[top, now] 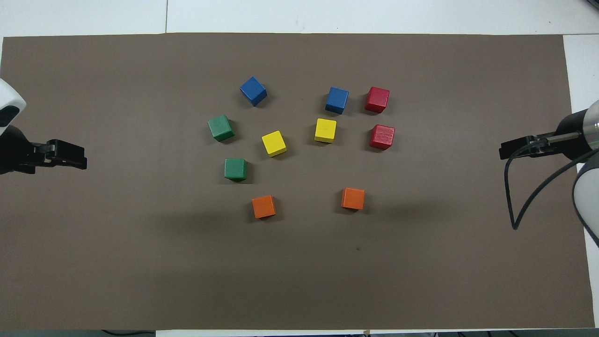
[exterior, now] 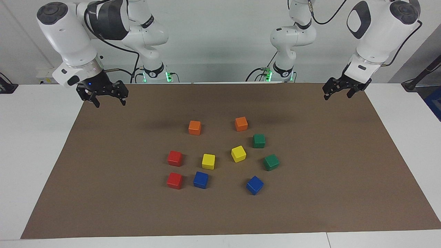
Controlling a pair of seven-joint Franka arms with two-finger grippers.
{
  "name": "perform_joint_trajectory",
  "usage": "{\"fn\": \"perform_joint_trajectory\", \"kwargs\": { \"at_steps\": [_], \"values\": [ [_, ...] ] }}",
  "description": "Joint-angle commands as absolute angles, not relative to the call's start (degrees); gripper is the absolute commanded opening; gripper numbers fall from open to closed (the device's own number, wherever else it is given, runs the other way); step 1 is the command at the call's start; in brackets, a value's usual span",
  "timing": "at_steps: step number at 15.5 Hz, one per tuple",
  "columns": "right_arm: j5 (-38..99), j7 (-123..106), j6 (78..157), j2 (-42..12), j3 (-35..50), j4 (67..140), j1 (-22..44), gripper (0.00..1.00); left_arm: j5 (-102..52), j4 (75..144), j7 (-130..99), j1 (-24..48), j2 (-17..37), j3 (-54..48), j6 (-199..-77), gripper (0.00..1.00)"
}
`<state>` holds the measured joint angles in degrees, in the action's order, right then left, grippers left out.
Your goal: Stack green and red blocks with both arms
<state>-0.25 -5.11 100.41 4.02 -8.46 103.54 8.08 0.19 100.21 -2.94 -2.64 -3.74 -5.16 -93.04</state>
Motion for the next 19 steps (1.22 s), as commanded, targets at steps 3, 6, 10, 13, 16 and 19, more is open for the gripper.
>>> {"fn": "perform_joint_trajectory", "kwargs": {
  "at_steps": [3,6,10,13,16,19],
  "values": [
    [-0.17,-4.13,101.60,4.92,-7.56,103.54,10.71,1.00,-0.09,100.98,-6.91,-1.76,-4.66,-6.85,-95.95,1.00],
    [-0.18,-4.13,101.60,4.92,-7.56,103.54,12.92,1.00,-0.17,100.99,-12.55,2.79,-2.47,-7.47,-99.66,1.00],
    [-0.18,-4.31,100.99,4.92,-7.47,103.54,13.01,1.00,-0.26,100.46,-26.17,10.18,5.52,-7.47,-107.73,1.00],
    [-0.09,-4.39,100.55,5.01,-7.56,103.54,12.74,1.00,-0.18,100.72,-32.25,13.97,11.76,-7.47,-115.64,1.00],
    [-0.09,-4.39,100.55,5.01,-7.56,103.54,12.75,1.00,-0.09,102.73,-32.17,15.20,13.27,-7.47,-118.47,1.00],
    [-0.09,-4.39,100.55,5.01,-7.56,103.54,12.66,1.00,-0.09,107.39,-32.61,17.66,13.62,-7.38,-123.39,1.00]
  ]
}}
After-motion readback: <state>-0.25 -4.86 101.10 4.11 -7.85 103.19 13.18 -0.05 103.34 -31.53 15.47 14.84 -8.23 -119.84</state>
